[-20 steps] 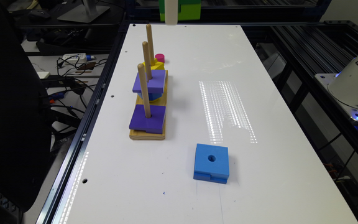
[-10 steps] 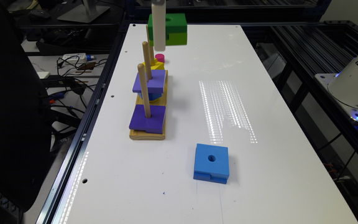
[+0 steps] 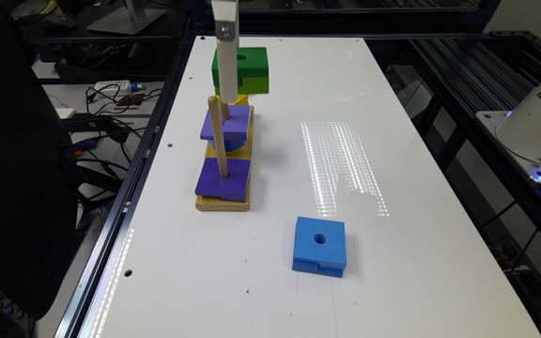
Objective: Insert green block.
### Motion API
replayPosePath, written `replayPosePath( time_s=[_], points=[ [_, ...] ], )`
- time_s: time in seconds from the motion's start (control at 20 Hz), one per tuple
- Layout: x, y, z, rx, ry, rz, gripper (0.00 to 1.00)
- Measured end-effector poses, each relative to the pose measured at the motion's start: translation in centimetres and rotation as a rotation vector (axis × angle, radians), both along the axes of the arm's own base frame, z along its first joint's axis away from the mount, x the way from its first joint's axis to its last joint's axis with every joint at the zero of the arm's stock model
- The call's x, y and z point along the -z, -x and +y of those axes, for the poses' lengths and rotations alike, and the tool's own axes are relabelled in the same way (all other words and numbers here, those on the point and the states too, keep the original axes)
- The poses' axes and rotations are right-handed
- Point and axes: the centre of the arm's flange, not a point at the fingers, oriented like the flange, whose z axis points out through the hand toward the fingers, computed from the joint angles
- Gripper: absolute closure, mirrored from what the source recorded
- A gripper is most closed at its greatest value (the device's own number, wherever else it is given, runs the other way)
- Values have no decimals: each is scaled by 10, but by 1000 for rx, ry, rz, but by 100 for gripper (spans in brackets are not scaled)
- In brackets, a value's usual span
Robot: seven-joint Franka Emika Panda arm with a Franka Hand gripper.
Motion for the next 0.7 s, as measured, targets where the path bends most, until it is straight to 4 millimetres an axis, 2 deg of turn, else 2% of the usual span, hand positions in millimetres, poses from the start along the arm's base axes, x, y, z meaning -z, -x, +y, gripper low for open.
replayPosePath(
  time_s=[0.7],
  points=[
    [14,-15,6,0,2,7,100]
  ],
)
